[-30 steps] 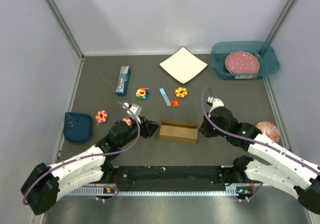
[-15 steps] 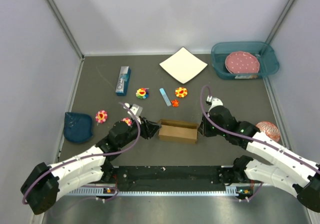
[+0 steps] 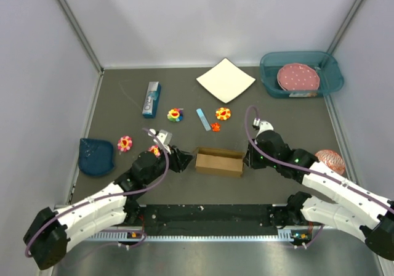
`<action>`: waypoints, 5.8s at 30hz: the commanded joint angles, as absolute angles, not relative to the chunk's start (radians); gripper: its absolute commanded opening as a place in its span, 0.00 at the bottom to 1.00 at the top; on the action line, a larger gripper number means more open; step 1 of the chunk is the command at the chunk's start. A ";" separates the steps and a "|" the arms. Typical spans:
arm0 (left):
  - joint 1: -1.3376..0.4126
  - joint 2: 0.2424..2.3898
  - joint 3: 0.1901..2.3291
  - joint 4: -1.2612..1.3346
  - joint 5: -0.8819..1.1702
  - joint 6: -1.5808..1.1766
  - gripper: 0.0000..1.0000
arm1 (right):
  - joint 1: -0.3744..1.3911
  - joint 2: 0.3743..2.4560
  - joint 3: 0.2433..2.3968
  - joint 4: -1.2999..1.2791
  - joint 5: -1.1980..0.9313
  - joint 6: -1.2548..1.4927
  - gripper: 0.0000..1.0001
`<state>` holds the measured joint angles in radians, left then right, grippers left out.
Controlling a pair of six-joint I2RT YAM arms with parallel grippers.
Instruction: Fold the paper box
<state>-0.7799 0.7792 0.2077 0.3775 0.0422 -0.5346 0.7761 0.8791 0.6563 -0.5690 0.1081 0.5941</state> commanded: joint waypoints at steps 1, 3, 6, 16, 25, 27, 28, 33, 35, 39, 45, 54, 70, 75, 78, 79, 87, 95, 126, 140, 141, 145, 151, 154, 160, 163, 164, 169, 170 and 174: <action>-0.782 0.636 0.264 0.255 -0.055 -0.548 0.40 | 0.788 0.879 0.677 -0.554 0.126 0.583 0.17; -0.784 0.588 0.265 0.227 -0.055 -0.561 0.39 | 0.790 0.882 0.678 -0.554 0.129 0.581 0.16; -0.782 0.531 0.253 0.230 -0.006 -0.603 0.36 | 0.790 0.881 0.675 -0.555 0.132 0.580 0.16; -0.905 0.776 0.255 0.478 0.138 -0.637 0.24 | 0.790 0.884 0.684 -0.561 0.144 0.575 0.13; -1.003 0.952 0.273 0.594 0.092 -0.630 0.22 | 0.793 0.893 0.684 -0.566 0.138 0.575 0.11; -1.003 0.974 0.276 0.604 0.080 -0.634 0.22 | 0.795 0.893 0.687 -0.565 0.141 0.574 0.10; -1.003 0.994 0.276 0.617 0.077 -0.634 0.23 | 0.796 0.894 0.687 -0.565 0.140 0.574 0.09; -1.005 1.063 0.293 0.640 0.040 -0.635 0.23 | 0.799 0.893 0.689 -0.568 0.138 0.572 0.07; -1.005 1.083 0.298 0.650 0.028 -0.640 0.23 | 0.801 0.894 0.684 -0.566 0.138 0.572 0.07; -1.006 1.115 0.304 0.644 0.009 -0.653 0.23 | 0.801 0.894 0.689 -0.568 0.135 0.574 0.06; -1.026 1.118 0.302 0.598 -0.106 -0.653 0.23 | 0.804 0.885 0.712 -0.583 0.123 0.580 0.02; -1.048 1.103 0.301 0.604 -0.138 -0.650 0.24 | 0.802 0.881 0.729 -0.594 0.113 0.588 0.00; -1.048 1.075 0.351 0.718 -0.017 -0.615 0.33 | 0.802 0.907 0.701 -0.592 0.140 0.580 0.00; -1.049 1.195 0.380 0.729 0.029 -0.627 0.32 | 0.801 0.905 0.703 -0.594 0.140 0.578 0.05; -1.049 1.221 0.376 0.733 0.029 -0.637 0.32 | 0.802 0.904 0.706 -0.594 0.138 0.577 0.13; -1.049 1.223 0.373 0.741 0.028 -0.638 0.32 | 0.802 0.899 0.709 -0.594 0.138 0.577 0.15; -1.049 1.123 0.364 0.709 0.009 -0.618 0.32 | 0.802 0.845 0.785 -0.630 0.109 0.566 0.36; -1.049 0.881 0.327 0.583 -0.040 -0.612 0.33 | 0.801 0.807 0.940 -0.699 0.170 0.491 0.45; -1.126 1.393 0.256 1.000 -0.023 -0.687 0.00 | 0.650 1.644 1.236 -0.641 -0.106 0.365 0.00; -1.126 1.545 0.373 0.994 -0.044 -0.669 0.00 | 0.732 1.649 1.137 -0.611 -0.120 0.361 0.00; -1.126 1.554 0.374 0.996 -0.048 -0.666 0.00 | 0.736 1.649 1.134 -0.609 -0.123 0.360 0.00; -1.126 1.569 0.376 1.002 -0.066 -0.663 0.00 | 0.747 1.654 1.115 -0.600 -0.152 0.357 0.00; -1.126 1.586 0.380 1.002 -0.094 -0.661 0.00 | 0.750 1.661 1.100 -0.588 -0.225 0.356 0.00; -1.126 1.595 0.390 1.002 -0.100 -0.663 0.01 | 0.750 1.658 1.092 -0.587 -0.233 0.357 0.00; -1.124 1.562 0.384 0.983 -0.087 -0.655 0.05 | 0.750 1.641 1.097 -0.591 -0.184 0.364 0.00; -1.124 1.516 0.364 0.966 -0.086 -0.646 0.06 | 0.747 1.638 1.104 -0.598 -0.157 0.364 0.00; -1.126 1.500 0.357 0.960 -0.086 -0.643 0.06 | 0.746 1.635 1.108 -0.603 -0.140 0.364 0.00; -1.126 1.376 0.325 0.881 -0.081 -0.632 0.08 | 0.724 1.617 1.135 -0.620 -0.103 0.362 0.01; -1.126 1.361 0.322 0.868 -0.080 -0.627 0.08 | 0.710 1.611 1.138 -0.621 -0.092 0.364 0.01; -1.127 1.240 0.313 0.790 -0.077 -0.612 0.09 | 0.664 1.571 1.170 -0.643 -0.069 0.370 0.07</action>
